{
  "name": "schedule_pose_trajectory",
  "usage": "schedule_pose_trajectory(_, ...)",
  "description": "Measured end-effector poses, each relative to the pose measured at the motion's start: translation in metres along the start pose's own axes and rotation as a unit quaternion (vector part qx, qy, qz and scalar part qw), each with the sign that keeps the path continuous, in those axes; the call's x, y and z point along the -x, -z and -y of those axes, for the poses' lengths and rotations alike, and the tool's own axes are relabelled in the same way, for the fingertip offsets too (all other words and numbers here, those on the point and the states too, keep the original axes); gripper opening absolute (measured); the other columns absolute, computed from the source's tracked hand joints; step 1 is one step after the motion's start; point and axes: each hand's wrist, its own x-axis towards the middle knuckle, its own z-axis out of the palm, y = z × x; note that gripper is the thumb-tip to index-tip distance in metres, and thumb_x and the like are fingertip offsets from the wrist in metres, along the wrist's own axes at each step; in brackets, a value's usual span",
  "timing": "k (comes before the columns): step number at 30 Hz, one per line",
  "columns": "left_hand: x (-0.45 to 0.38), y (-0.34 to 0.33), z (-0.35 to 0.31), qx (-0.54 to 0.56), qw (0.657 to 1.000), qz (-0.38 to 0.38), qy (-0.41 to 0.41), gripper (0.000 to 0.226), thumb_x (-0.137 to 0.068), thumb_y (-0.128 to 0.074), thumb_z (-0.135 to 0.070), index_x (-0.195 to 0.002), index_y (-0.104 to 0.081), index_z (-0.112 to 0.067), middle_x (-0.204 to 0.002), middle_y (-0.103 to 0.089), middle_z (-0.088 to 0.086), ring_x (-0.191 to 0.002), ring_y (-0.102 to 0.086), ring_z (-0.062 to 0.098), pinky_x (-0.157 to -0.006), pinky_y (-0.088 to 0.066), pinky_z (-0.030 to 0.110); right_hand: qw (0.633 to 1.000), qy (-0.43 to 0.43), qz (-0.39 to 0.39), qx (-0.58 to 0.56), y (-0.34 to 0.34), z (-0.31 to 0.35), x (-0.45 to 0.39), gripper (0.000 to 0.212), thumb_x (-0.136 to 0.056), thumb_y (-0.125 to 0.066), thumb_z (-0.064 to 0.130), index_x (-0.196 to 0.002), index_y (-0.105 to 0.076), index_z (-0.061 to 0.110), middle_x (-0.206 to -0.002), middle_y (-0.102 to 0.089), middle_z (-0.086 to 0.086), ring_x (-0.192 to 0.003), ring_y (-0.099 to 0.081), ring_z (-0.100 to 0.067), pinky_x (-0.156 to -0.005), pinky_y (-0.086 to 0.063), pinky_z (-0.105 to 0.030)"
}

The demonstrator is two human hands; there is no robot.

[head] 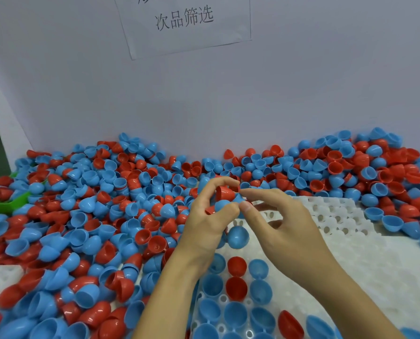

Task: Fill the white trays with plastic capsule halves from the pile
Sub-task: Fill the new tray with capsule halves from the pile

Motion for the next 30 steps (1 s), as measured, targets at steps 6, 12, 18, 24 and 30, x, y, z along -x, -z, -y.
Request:
schedule_pose_trajectory(6, 0.003, -0.004, -0.003, 0.056, 0.997, 0.002, 0.059, 0.031, -0.081, -0.065, -0.029, -0.111, -0.065, -0.034, -0.107, -0.065, 0.015, -0.076, -0.066, 0.013, -0.044, -0.043, 0.025, 0.999, -0.015, -0.019, 0.024, -0.001, -0.004, -0.003, 0.025, -0.088, -0.064, 0.041, -0.113, -0.067, 0.039, -0.107, -0.064, 0.025, -0.097, -0.055, 0.015, -0.072, -0.042, 0.000)
schedule_pose_trajectory(12, 0.000, -0.006, -0.004, 0.131, 0.986, -0.044, 0.087, 0.024, -0.075, -0.064, -0.026, -0.098, -0.068, -0.029, -0.102, -0.069, 0.010, -0.078, -0.068, 0.018, -0.042, -0.041, 0.024, 1.000, -0.008, -0.020, 0.003, -0.005, -0.005, -0.002, 0.022, -0.092, -0.065, 0.032, -0.114, -0.067, 0.037, -0.108, -0.066, 0.024, -0.098, -0.057, 0.014, -0.070, -0.045, -0.002)
schedule_pose_trajectory(18, -0.001, 0.003, -0.011, 0.247, 0.959, -0.118, 0.074, 0.022, -0.077, -0.066, -0.021, -0.099, -0.064, -0.026, -0.097, -0.072, 0.012, -0.084, -0.071, 0.025, -0.042, -0.042, 0.022, 0.997, -0.005, -0.013, 0.080, 0.002, -0.005, -0.002, 0.016, -0.090, -0.068, 0.018, -0.089, -0.073, 0.033, -0.075, -0.068, 0.016, -0.078, -0.062, 0.001, -0.067, -0.049, -0.012)
schedule_pose_trajectory(24, 0.001, 0.007, -0.016, 0.290, 0.943, -0.146, 0.078, 0.014, -0.090, -0.056, -0.017, -0.096, -0.065, -0.026, -0.091, -0.072, 0.010, -0.081, -0.071, 0.024, -0.042, -0.042, 0.021, 0.953, -0.054, 0.160, 0.251, -0.006, 0.004, 0.011, 0.027, -0.081, -0.069, 0.054, -0.074, -0.073, 0.029, -0.060, -0.063, 0.014, -0.062, -0.060, -0.004, -0.057, -0.048, -0.020)
schedule_pose_trajectory(30, 0.001, 0.006, -0.017, 0.294, 0.940, -0.151, 0.084, 0.020, -0.091, -0.054, -0.016, -0.086, -0.070, -0.028, -0.096, -0.071, 0.014, -0.083, -0.071, 0.027, -0.040, -0.042, 0.021, 0.947, -0.096, 0.197, 0.235, -0.005, 0.005, 0.010, 0.023, -0.079, -0.074, 0.047, -0.070, -0.076, 0.026, -0.062, -0.066, 0.021, -0.061, -0.063, -0.004, -0.054, -0.054, -0.023)
